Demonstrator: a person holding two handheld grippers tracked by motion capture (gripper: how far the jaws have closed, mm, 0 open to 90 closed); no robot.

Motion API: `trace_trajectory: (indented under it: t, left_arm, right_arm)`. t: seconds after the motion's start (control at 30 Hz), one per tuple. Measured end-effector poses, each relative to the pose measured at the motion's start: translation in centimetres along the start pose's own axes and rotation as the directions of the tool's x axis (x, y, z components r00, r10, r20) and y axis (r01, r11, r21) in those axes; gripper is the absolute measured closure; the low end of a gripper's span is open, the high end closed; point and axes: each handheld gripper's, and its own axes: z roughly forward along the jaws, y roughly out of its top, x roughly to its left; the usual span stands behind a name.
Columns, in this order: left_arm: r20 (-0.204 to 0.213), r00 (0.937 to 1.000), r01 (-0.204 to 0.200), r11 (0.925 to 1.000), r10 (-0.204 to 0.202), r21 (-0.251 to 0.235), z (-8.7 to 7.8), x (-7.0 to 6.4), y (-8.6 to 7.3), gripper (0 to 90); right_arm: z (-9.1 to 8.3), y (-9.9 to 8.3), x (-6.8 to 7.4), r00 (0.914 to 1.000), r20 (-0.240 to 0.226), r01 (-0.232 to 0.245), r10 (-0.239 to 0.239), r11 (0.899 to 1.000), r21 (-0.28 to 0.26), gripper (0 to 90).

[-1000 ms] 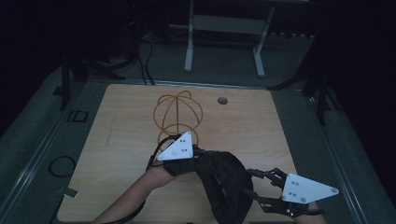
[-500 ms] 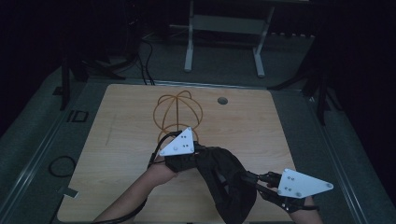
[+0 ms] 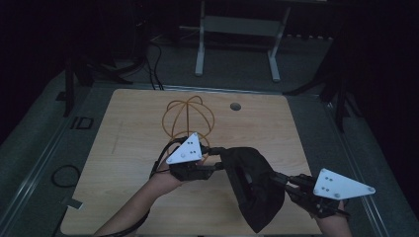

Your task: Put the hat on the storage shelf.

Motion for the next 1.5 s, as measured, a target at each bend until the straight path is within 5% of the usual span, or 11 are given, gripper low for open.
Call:
trace_trajectory:
  t: [0.27,0.53,1.0,1.2,1.3,1.47,1.5]
  left_arm:
    - [-0.044,0.9989,-0.013,0.9997,0.014,0.02,-1.1,0.0,-0.8,60.3]
    - [-0.102,0.9948,0.01,0.9999,-0.01,0.007,-3.3,0.5,-2.5,58.7]
    - [-0.195,0.9782,0.078,0.9966,-0.071,0.027,-6.7,0.8,-6.7,51.3]
    - [-0.249,0.9636,0.108,0.9937,-0.098,0.028,-8.0,0.9,-8.7,44.5]
    - [-0.279,0.9521,0.138,0.9901,-0.126,0.025,-8.7,0.8,-9.9,42.7]
    - [-0.335,0.9229,0.204,0.9789,-0.19,0.008,-9.9,0.9,-11.8,27.1]
    - [-0.335,0.9229,0.204,0.9789,-0.19,0.008,-9.9,0.9,-11.8,24.2]
  right_arm:
    - [-0.9,0.3,-1.8,0.9921,0.118,-0.036,0.041,0.998,-0.046,88.0]
    - [-0.7,1.0,-3.5,0.9725,0.226,-0.046,0.056,0.998,-0.049,87.9]
    - [1.1,2.9,-5.4,0.965,0.251,-0.06,0.076,0.996,-0.069,87.9]
    - [2.5,4.3,-6.1,0.9609,0.269,-0.05,0.068,0.996,-0.071,87.9]
    - [3.3,5.0,-6.6,0.9617,0.265,-0.052,0.069,0.996,-0.07,87.9]
    - [4.7,5.9,-7.1,0.9639,0.258,-0.05,0.065,0.997,-0.065,87.9]
    - [4.7,5.9,-7.1,0.9639,0.258,-0.05,0.065,0.997,-0.065,87.9]
